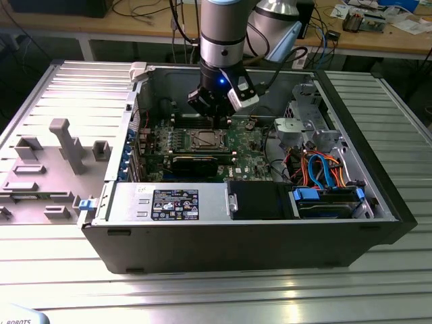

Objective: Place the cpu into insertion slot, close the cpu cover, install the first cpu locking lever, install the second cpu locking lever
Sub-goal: 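Install the second cpu locking lever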

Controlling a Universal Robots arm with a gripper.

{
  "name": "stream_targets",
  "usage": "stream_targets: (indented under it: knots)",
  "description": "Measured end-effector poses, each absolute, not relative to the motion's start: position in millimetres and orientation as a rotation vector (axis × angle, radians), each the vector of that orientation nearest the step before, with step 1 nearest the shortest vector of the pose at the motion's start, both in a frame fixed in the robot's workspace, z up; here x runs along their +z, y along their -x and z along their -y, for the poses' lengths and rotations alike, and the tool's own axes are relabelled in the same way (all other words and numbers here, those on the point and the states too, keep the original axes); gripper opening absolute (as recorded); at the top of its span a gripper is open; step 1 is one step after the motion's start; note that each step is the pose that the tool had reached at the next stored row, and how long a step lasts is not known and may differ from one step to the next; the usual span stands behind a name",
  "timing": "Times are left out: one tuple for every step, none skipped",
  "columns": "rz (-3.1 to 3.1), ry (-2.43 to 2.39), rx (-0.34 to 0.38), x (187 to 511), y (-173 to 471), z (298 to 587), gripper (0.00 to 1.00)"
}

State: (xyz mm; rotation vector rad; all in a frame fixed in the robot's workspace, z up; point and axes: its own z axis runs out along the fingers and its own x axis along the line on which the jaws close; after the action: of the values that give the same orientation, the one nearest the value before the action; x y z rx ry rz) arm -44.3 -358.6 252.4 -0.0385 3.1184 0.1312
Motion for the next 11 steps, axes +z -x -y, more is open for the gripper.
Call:
stream_targets:
  knots:
    - [-3.118,0.039,0.137,252,44,361,0.11]
    - [-3.118,0.038,0.145,252,44,363,0.11]
    - [-3.118,0.038,0.149,252,44,364,0.11]
    - [-3.117,0.038,0.157,252,45,365,0.11]
    - [-3.116,0.038,0.171,252,45,366,0.11]
    - [-3.115,0.038,0.193,252,45,367,0.11]
    - [-3.113,0.038,0.218,252,45,368,0.11]
    - [-3.112,0.037,0.237,252,45,369,0.11]
    - [-3.111,0.037,0.255,252,45,371,0.11]
    - [-3.110,0.037,0.261,252,45,373,0.11]
    - [-3.110,0.037,0.266,252,45,378,0.11]
